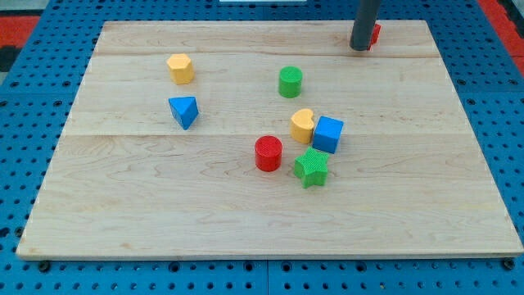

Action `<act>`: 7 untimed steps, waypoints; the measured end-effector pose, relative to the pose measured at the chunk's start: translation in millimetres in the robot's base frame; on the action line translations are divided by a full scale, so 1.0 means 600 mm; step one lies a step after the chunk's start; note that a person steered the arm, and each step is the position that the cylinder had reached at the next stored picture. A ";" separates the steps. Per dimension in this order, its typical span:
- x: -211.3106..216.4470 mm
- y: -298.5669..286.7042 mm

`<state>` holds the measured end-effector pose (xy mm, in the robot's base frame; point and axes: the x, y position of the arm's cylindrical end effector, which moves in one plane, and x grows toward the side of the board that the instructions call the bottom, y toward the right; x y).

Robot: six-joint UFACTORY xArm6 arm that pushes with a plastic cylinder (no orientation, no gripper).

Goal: Slide the red star to the top right side of the board

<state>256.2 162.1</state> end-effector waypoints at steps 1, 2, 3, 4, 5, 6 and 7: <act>-0.005 -0.004; -0.004 -0.036; -0.012 -0.067; -0.024 -0.065; -0.024 -0.028; -0.030 -0.004; -0.042 0.008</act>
<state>231.3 166.8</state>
